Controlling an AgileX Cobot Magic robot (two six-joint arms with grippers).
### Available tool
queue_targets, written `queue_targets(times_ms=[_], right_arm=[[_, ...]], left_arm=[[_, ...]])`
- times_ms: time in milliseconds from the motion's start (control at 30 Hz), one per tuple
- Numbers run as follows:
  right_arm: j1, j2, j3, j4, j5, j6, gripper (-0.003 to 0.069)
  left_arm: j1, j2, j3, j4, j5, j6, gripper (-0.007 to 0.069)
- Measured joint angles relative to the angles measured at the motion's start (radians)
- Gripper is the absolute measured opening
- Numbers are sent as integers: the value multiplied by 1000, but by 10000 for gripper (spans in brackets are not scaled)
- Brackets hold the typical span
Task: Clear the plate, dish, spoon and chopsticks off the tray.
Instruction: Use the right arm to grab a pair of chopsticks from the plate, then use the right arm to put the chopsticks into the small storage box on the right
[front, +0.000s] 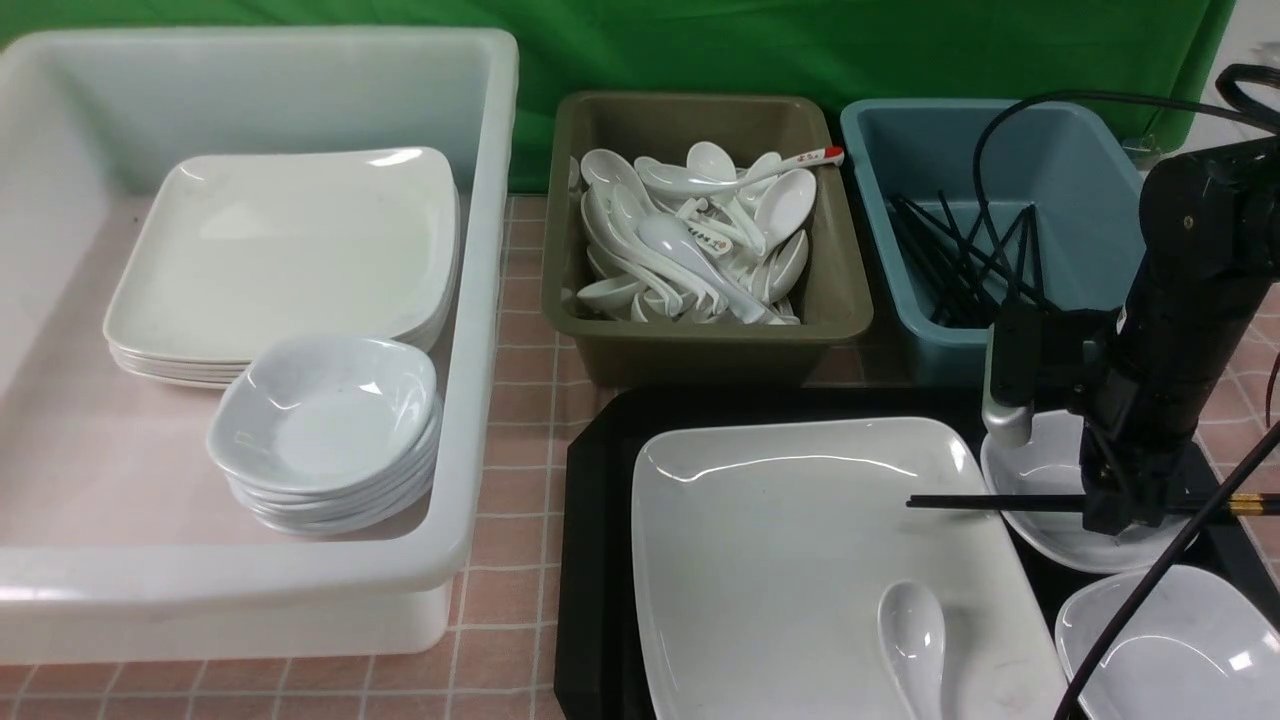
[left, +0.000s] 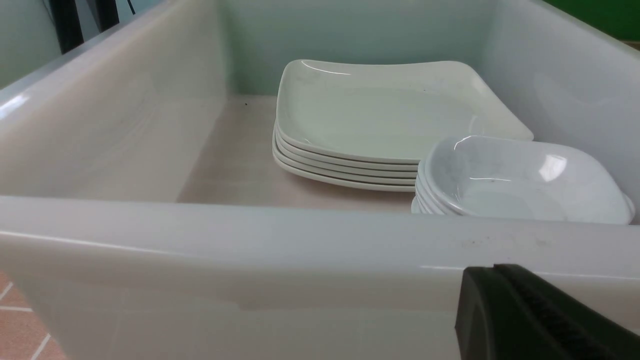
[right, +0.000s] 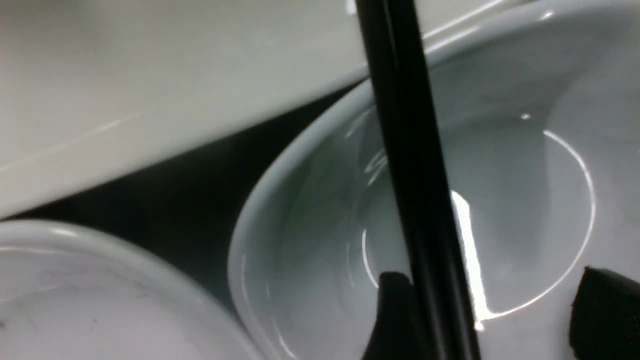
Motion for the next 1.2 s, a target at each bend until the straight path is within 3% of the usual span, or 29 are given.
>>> queue_targets(times_ms=[100, 233, 267, 300, 333, 733, 967, 1200], right_arm=[[0, 1, 0, -2, -2, 0, 460], [0, 1, 0, -3, -1, 0, 262], [0, 1, 0, -3, -1, 0, 262], [0, 1, 0, -3, 3, 8, 177], [0, 1, 0, -3, 5, 13, 164], [9, -19, 0, 12, 111, 37, 166], [80, -123, 0, 40, 166, 62, 166], [134, -290, -13, 173, 155, 186, 166]], left_arm=[[0, 0, 0, 0, 0, 0, 20], [0, 0, 0, 0, 0, 0, 20], [0, 0, 0, 0, 0, 0, 20], [0, 0, 0, 0, 0, 0, 20], [0, 0, 0, 0, 0, 0, 20], [0, 0, 0, 0, 0, 0, 20], [0, 0, 0, 0, 0, 0, 20], [0, 0, 0, 0, 0, 0, 20]])
